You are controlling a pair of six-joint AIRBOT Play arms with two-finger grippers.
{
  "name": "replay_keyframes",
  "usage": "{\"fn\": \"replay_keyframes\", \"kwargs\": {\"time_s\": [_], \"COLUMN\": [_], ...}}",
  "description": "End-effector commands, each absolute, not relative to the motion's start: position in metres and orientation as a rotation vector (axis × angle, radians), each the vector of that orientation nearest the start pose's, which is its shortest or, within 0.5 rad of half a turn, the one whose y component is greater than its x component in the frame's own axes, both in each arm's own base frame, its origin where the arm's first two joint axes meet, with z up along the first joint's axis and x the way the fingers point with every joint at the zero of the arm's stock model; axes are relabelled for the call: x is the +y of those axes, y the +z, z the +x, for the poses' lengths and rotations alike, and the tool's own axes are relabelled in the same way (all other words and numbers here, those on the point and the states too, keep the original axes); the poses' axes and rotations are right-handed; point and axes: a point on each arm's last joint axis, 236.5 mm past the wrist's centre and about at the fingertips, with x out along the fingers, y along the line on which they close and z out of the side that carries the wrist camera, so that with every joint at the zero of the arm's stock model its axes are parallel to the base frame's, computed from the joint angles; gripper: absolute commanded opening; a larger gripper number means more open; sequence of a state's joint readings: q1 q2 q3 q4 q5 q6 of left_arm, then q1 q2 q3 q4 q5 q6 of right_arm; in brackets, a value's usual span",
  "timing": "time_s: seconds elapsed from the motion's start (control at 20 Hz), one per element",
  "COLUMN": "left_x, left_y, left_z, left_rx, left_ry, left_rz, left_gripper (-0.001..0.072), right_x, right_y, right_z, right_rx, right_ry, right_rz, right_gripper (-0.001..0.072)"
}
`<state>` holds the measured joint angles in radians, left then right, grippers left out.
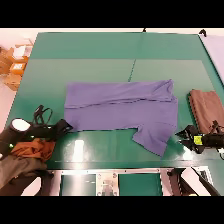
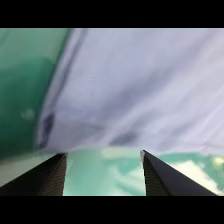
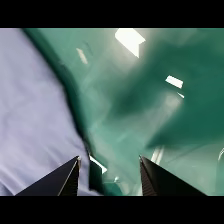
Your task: Fold the shirts.
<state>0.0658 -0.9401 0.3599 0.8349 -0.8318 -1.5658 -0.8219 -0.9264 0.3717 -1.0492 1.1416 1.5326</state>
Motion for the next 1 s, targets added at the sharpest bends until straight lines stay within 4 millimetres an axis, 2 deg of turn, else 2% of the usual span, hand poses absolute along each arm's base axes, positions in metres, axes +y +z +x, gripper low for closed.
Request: {"fn": "replay_keyframes", "kwargs": {"time_s": [0.0,0.15,0.2,0.25,0.45,0.65,0.75,0.85,0.95], "left_x": [-0.097,-0.102,-0.106,-0.109,-0.114,-0.116,-0.118,-0.12,-0.124], "left_y": [-0.102,-0.118,-0.118,-0.115,-0.103,-0.102,-0.102,-0.102,-0.099], "left_z": [0.269,0.267,0.268,0.271,0.28,0.277,0.275,0.273,0.271], "left_rx": [1.182,1.23,1.234,1.22,1.211,1.224,1.234,1.246,1.258], "left_ry": [0.035,0.077,0.061,0.03,-0.016,-0.029,-0.035,-0.043,-0.077], "left_rz": [-0.86,-0.939,-0.949,-0.943,-0.923,-0.921,-0.921,-0.921,-0.901], "left_gripper": [0.0531,0.051,0.0244,0.0027,0.0023,0.0023,0.0023,0.0023,0.0023], "right_x": [-0.032,-0.007,0.003,0.011,0.024,0.036,0.04,0.04,0.038], "right_y": [-0.113,-0.12,-0.122,-0.123,-0.121,-0.118,-0.117,-0.117,-0.114], "right_z": [0.197,0.205,0.206,0.207,0.209,0.189,0.18,0.179,0.183], "right_rx": [1.258,1.307,1.333,1.35,1.372,1.475,1.516,1.519,1.503], "right_ry": [-0.376,-0.305,-0.282,-0.259,-0.219,-0.167,-0.152,-0.148,-0.146], "right_rz": [1.196,1.197,1.202,1.21,1.203,1.183,1.173,1.17,1.16], "right_gripper": [0.0438,0.0438,0.0438,0.0438,0.043,0.0416,0.0366,0.0352,0.0154]}}
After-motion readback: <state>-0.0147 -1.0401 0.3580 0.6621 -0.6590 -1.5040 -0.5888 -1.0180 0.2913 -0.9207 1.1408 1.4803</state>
